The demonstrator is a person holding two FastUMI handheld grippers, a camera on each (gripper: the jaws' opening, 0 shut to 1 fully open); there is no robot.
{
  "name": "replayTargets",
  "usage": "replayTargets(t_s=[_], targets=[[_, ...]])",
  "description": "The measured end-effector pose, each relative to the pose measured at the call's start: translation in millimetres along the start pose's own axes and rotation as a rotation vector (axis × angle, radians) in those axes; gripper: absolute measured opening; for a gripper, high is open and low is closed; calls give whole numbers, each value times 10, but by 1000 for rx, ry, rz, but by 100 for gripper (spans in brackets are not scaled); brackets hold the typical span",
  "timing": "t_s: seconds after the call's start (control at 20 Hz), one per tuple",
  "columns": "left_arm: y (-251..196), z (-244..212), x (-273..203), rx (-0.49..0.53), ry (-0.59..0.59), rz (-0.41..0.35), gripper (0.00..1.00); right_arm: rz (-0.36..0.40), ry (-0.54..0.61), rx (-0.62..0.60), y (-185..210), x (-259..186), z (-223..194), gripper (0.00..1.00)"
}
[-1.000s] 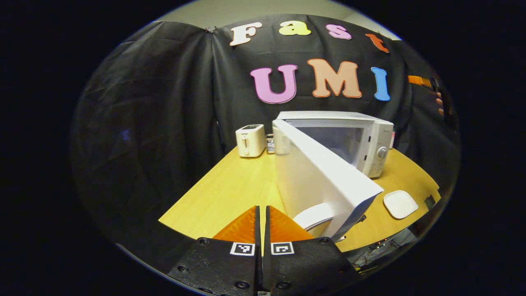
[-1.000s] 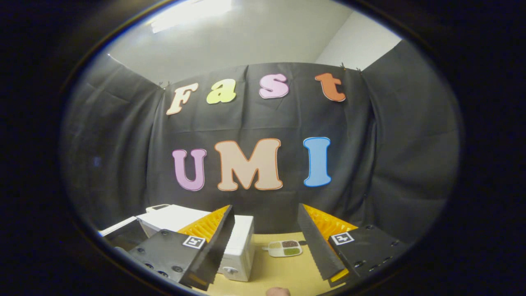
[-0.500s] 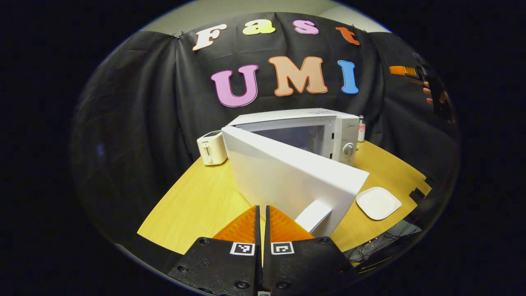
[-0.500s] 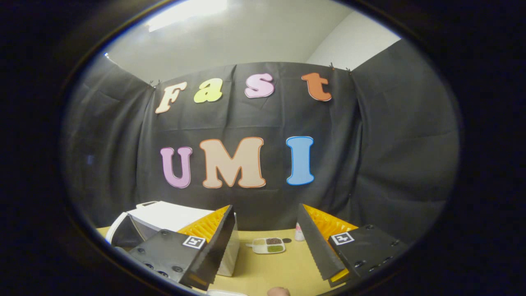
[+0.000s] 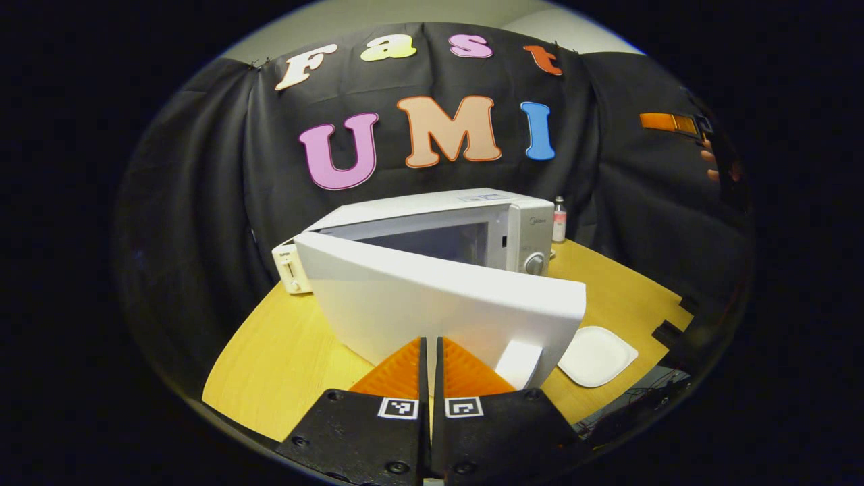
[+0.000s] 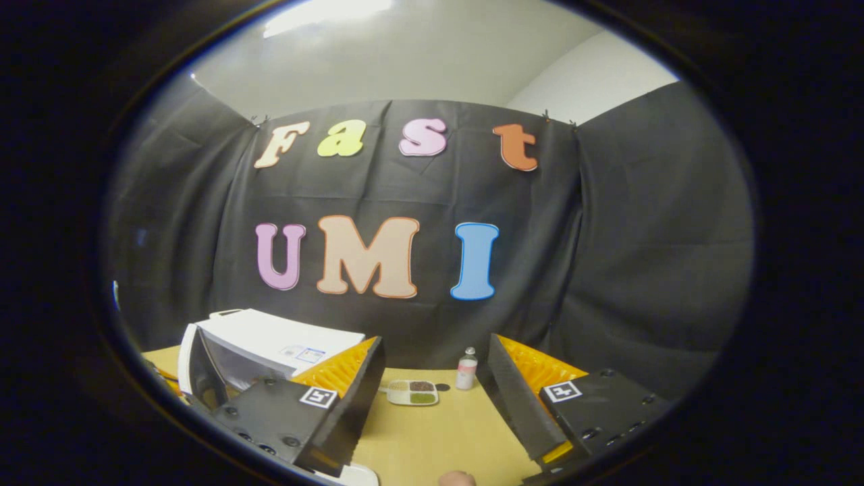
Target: Open the microwave oven with the left hand, put the food in, and close the microwave oven.
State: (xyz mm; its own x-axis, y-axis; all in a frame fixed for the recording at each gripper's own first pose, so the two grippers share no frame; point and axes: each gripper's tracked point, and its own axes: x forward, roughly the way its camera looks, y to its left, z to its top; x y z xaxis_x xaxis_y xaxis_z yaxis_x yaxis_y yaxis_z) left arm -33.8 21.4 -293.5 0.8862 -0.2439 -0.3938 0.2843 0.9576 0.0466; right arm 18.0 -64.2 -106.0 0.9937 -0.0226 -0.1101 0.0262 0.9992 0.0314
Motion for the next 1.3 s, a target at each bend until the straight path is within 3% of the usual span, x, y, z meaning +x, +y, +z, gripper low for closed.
replayTargets(t_s=[0.05,0.15,0.2,0.25,0.3,0.4,0.45,0.75,0.8,1.0,1.1,1.2,1.25,1.3], targets=[[-62,15,69,-4,-5,-17,0,-7,3,4,-35,-13,1,86],[-185,64,214,-1,-8,-45,0,-16,9,2,-93,-37,-20,86],[-233,115,283,6,-19,-57,0,-20,9,-2,-109,-44,-15,95],[-284,160,372,13,-29,-68,0,-25,7,-5,-129,-51,-5,95],[-321,202,461,17,-30,-73,0,-30,4,-6,-143,-65,5,86],[-374,274,645,18,-36,-82,0,-34,3,-6,-162,-81,14,86],[-393,321,731,16,-39,-85,0,-35,4,-11,-168,-94,19,95],[-332,477,1198,1,-33,-45,0,-32,-6,-22,-219,-161,62,94],[-318,539,1264,3,-42,-41,0,-28,-9,-18,-213,-164,72,86],[-271,701,1528,1,-52,-2,0,-16,-24,-7,-192,-171,116,86],[-383,723,1556,-48,-59,-32,0,-5,-29,-3,-159,-154,132,85],[-378,813,1642,-22,-80,-17,0,5,-30,0,-131,-113,135,85],[-458,798,1657,-34,-49,-53,0,13,-26,4,-106,-98,133,85],[-566,812,1720,-32,-56,-83,1,19,-24,7,-84,-88,119,94]])
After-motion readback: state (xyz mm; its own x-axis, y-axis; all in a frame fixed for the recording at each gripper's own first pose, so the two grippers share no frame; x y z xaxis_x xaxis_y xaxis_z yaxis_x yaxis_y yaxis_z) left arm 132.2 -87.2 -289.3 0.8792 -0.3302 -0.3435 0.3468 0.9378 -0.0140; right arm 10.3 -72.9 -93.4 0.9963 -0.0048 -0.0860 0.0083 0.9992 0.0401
